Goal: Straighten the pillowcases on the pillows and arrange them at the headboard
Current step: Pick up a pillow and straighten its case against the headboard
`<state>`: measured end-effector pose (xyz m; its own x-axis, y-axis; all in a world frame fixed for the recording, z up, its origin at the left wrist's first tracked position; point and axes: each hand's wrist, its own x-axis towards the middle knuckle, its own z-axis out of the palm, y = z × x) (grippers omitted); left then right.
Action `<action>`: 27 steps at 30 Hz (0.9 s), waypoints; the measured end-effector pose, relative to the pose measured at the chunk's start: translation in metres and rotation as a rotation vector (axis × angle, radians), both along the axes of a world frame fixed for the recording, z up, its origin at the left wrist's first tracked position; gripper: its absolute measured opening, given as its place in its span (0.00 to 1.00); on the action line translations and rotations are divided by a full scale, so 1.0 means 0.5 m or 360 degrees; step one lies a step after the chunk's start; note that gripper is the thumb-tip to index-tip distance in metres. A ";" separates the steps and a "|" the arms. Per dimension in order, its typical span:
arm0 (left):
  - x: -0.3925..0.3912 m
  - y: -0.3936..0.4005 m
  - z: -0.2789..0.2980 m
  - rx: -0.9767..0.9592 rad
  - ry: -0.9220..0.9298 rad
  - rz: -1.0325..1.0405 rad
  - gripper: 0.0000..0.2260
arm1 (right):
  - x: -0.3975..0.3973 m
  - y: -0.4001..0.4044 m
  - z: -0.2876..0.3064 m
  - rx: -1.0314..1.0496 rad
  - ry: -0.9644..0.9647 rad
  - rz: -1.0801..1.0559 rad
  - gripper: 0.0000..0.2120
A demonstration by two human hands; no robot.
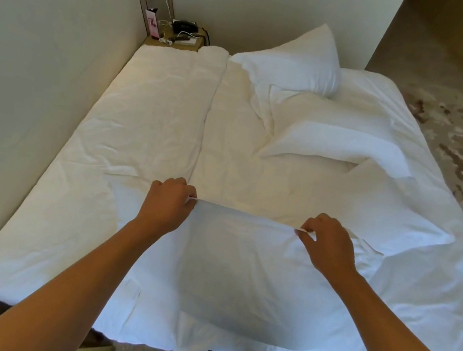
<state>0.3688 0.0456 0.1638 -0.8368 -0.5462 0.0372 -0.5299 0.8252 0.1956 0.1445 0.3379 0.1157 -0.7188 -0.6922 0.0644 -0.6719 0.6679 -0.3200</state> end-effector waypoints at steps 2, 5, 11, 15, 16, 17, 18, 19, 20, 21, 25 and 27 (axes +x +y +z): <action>-0.001 0.004 0.008 -0.0008 0.0023 0.0032 0.10 | 0.002 0.002 0.006 -0.0131 -0.0011 -0.0088 0.09; -0.005 0.009 0.013 0.0004 0.0009 0.0067 0.10 | 0.004 0.003 0.002 -0.0239 -0.0078 -0.0121 0.09; -0.008 0.018 -0.008 0.0187 -0.0102 -0.0034 0.10 | -0.018 0.025 -0.021 -0.0114 -0.0411 -0.0023 0.20; -0.004 0.024 -0.037 0.0345 -0.0223 -0.0031 0.11 | -0.034 0.053 -0.050 0.0027 -0.0414 0.0089 0.22; -0.003 0.026 -0.044 0.0369 -0.0225 -0.0030 0.11 | -0.034 0.058 -0.059 0.0102 -0.0434 0.0097 0.26; -0.003 0.027 -0.050 0.0395 -0.0211 -0.0032 0.10 | -0.033 0.062 -0.071 0.0171 -0.0438 0.0108 0.30; -0.004 0.029 -0.056 0.0420 -0.0202 -0.0029 0.09 | -0.033 0.065 -0.082 0.0240 -0.0408 0.0113 0.33; -0.003 0.030 -0.061 0.0435 -0.0196 -0.0030 0.08 | -0.034 0.067 -0.093 0.0295 -0.0345 0.0107 0.33; -0.003 0.030 -0.065 0.0440 -0.0204 -0.0028 0.11 | -0.037 0.068 -0.102 0.0314 -0.0272 0.0082 0.30; -0.002 0.030 -0.068 0.0435 -0.0222 -0.0034 0.16 | -0.044 0.071 -0.112 0.0297 -0.0196 0.0040 0.26; -0.009 0.031 -0.084 0.0335 -0.0334 0.0027 0.20 | -0.070 0.077 -0.147 0.0210 -0.0021 0.0041 0.12; -0.015 0.034 -0.089 0.0272 -0.0361 0.0082 0.17 | -0.074 0.077 -0.161 -0.0001 -0.0067 0.0038 0.10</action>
